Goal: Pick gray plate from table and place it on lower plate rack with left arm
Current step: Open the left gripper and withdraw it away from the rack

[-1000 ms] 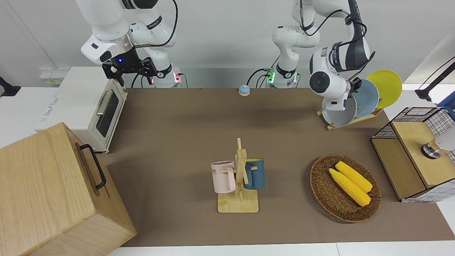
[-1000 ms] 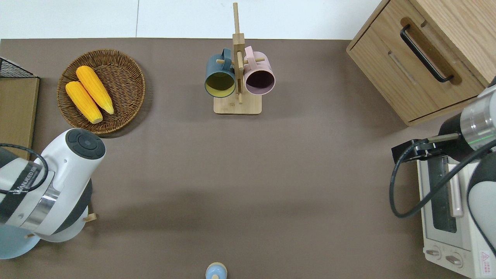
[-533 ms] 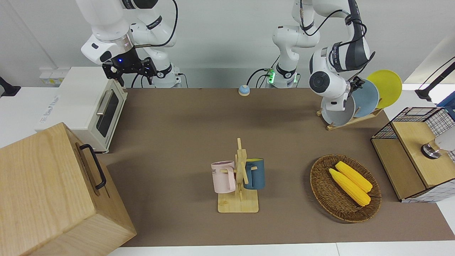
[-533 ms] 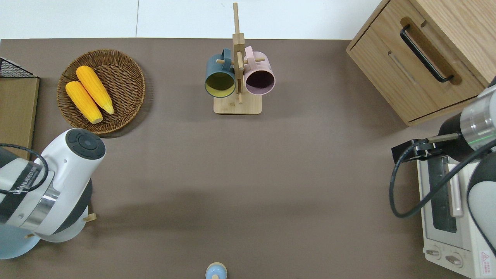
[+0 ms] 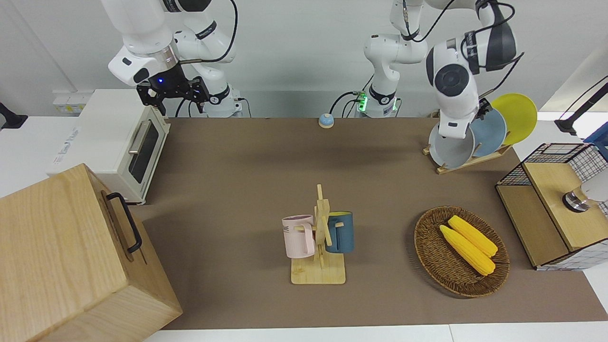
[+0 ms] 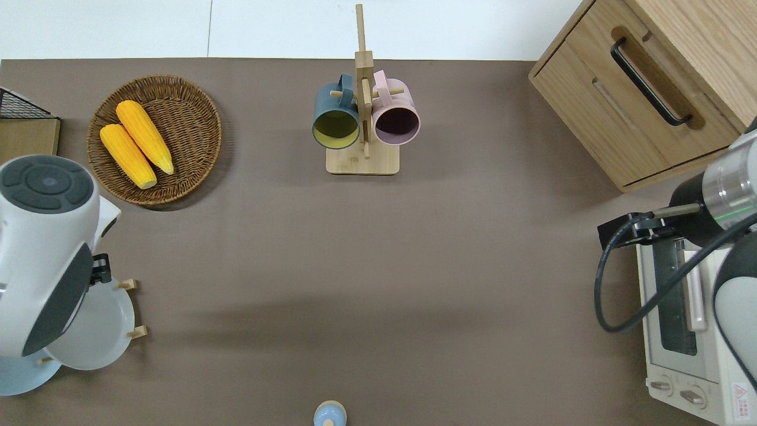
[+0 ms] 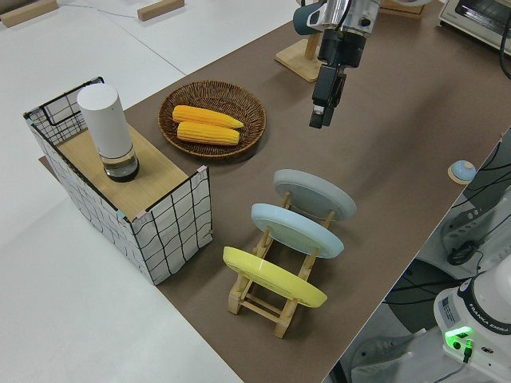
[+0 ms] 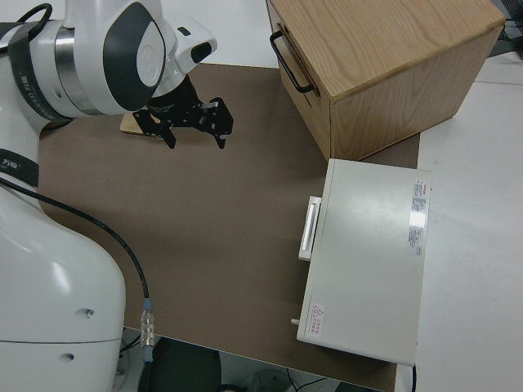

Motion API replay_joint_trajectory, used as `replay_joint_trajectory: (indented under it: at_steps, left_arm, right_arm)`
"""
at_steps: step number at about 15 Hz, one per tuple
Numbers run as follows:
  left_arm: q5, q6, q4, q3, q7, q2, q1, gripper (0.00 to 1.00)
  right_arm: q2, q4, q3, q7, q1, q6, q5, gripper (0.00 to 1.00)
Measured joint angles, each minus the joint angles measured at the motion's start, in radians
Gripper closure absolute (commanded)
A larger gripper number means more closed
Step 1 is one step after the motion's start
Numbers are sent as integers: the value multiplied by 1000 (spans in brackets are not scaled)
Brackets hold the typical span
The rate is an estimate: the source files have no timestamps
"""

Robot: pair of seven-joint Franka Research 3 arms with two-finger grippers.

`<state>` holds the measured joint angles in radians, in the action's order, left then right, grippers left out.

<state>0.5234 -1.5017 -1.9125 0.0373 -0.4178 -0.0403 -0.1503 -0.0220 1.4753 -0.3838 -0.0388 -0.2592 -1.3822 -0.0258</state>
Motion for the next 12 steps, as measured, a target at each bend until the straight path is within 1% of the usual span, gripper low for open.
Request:
replay_joint_trajectory:
  at_steps: [2,5,9,12]
  left_arm:
    - [-99,-6,31,1,11,-3,0,7]
    - [-292,-63,64,3,39,-2,0,7]
    - [-488,-76,137,28,187,-3,0,7]
    - [-554,-74,192,58,291,-3,1,7]
  right_arm:
    - [0,0,0,0,0,0,0,17]
    - [0,0,0,0,0,0,0,17]
    - [0,0,0,0,0,0,0,17]
    - [0,0,0,0,0,0,0,17]
